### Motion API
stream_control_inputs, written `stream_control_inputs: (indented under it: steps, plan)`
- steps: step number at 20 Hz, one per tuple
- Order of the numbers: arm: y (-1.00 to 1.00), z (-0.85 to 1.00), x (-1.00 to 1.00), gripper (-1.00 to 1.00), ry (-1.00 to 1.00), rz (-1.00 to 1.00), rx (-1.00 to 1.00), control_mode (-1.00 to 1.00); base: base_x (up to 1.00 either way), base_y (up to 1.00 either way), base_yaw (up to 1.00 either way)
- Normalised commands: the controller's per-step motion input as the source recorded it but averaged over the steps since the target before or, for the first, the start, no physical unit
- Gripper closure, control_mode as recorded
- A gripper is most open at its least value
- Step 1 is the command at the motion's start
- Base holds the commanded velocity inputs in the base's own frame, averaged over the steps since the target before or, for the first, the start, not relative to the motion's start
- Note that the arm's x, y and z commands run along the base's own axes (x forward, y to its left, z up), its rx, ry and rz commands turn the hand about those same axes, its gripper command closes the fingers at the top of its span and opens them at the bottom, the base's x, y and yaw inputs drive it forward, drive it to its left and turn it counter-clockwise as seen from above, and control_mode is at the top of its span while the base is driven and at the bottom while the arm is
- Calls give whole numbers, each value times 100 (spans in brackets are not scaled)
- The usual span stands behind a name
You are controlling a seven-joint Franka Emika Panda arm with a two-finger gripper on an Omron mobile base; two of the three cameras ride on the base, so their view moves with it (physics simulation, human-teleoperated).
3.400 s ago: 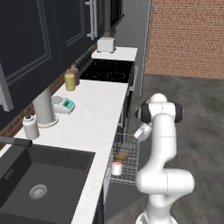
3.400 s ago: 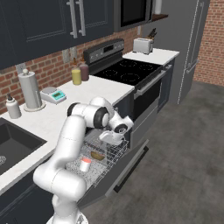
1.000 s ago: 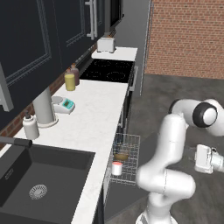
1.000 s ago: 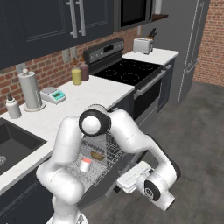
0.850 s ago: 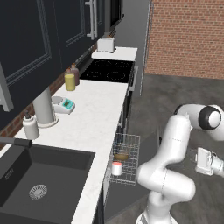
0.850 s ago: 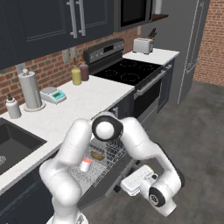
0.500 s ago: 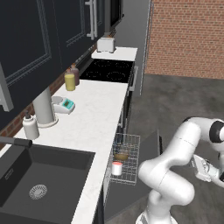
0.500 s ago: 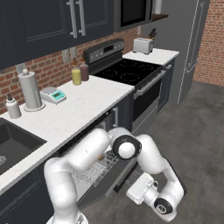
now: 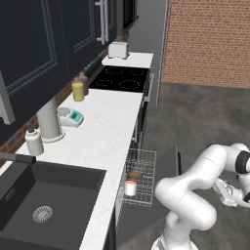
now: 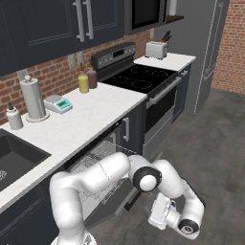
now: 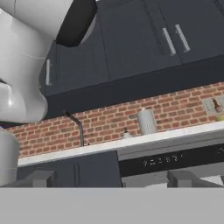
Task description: Pick up the cup and bowl from the counter, place them in the dishwasher, and close the dishwasher door.
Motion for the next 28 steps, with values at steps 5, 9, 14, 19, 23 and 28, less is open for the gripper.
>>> stream_control_inputs:
  steps: [5, 9, 14, 19, 23, 28]
  plan:
    - [0, -73, 8, -100, -3, 13, -19, -100, 0, 0, 0]
    - [0, -72, 9, -100, -4, 5, -13, -100, 0, 0, 0]
    - [0, -61, 19, -100, -2, 0, -6, -100, 0, 0, 0]
    - [-1, -61, 30, -100, -3, 0, -1, -100, 0, 0, 0]
    - [-3, -66, 40, -100, 0, 0, 0, -100, 0, 0, 0]
    - [2, -47, 40, -100, 0, -6, -1, -100, 0, 0, 0]
